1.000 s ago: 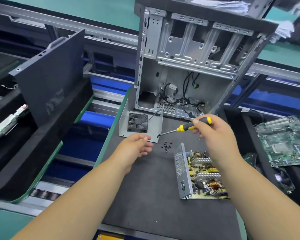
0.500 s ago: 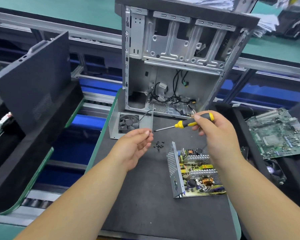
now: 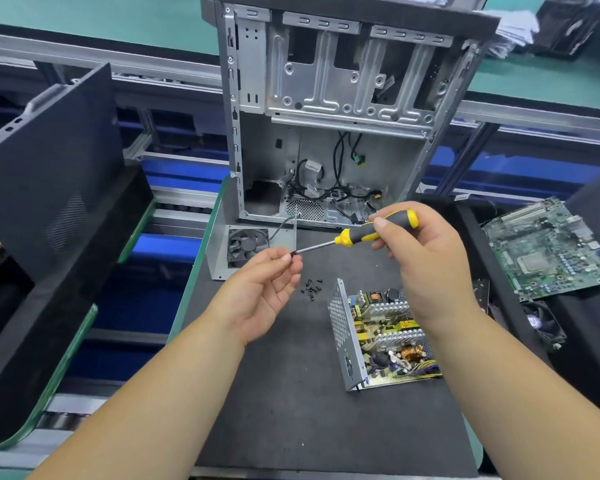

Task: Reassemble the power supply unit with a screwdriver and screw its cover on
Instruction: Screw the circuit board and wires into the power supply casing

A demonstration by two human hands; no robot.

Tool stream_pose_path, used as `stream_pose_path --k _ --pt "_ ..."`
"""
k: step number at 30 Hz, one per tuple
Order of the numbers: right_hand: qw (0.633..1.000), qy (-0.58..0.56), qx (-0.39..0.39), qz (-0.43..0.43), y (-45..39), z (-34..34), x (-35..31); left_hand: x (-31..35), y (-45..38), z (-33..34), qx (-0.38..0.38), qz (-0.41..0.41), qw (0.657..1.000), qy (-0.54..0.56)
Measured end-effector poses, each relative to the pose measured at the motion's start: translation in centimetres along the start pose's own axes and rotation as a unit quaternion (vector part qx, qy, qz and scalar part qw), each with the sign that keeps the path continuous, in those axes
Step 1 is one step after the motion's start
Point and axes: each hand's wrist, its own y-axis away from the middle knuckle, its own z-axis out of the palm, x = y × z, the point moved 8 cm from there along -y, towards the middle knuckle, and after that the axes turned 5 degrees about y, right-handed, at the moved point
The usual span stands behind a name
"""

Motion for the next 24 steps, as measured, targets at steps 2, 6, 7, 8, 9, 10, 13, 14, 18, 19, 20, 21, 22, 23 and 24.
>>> stream_pose_path --k 2,6,7,8,9,10,13,14,18,19,20,21,22,23,24 --pt "1.0 -0.003 -0.001 0.0 0.0 0.1 -0.3 0.2 0.0 0.3 -0.009 0.005 1.0 -0.003" --pt "1.0 -0.004 -0.001 -0.003 -0.1 0.4 -0.7 0.6 0.1 0.5 -0.01 0.017 1.0 -0.018" --pt "1.0 -0.003 -0.001 -0.003 -0.1 0.4 -0.7 0.8 0.2 0.4 -0.008 0.022 0.999 -0.022" --pt "1.0 0.001 -0.002 -0.002 0.0 0.5 -0.7 1.0 0.2 0.3 -0.004 0.029 0.999 -0.029" --pt "1.0 0.006 -0.004 0.001 0.0 0.5 -0.6 1.1 0.2 0.2 0.002 0.035 0.999 -0.038" --pt "1.0 0.013 -0.007 0.005 0.1 0.6 -0.5 1.2 0.2 0.1 0.008 0.041 0.998 -0.048" --pt "0.999 0.029 -0.005 0.012 0.3 0.4 -0.3 1.6 0.3 -0.1 0.027 0.06 0.996 -0.064" --pt "0.999 0.032 -0.003 0.014 0.4 0.4 -0.3 1.7 0.3 -0.1 0.03 0.068 0.995 -0.069" --pt "0.999 0.029 0.003 0.024 0.8 -0.2 0.0 2.3 0.5 0.5 0.034 0.11 0.984 -0.135" --pt "0.999 0.029 0.006 0.027 0.9 -0.5 0.0 2.4 0.7 0.7 0.034 0.124 0.979 -0.158" --pt "0.999 0.027 0.009 0.029 1.1 -0.8 0.1 2.4 0.8 1.0 0.032 0.136 0.974 -0.18" --pt "0.999 0.024 0.012 0.032 1.2 -1.3 0.2 2.3 1.0 1.4 0.03 0.149 0.968 -0.201" --pt "0.999 0.022 0.014 0.036 1.4 -1.7 0.3 2.2 1.3 1.9 0.027 0.163 0.96 -0.224" --pt "0.999 0.024 0.016 0.039 1.6 -2.3 0.3 2.1 1.6 2.4 0.027 0.18 0.951 -0.25" --pt "0.999 0.026 0.018 0.044 1.7 -3.0 0.5 1.9 2.0 3.1 0.027 0.198 0.94 -0.277"
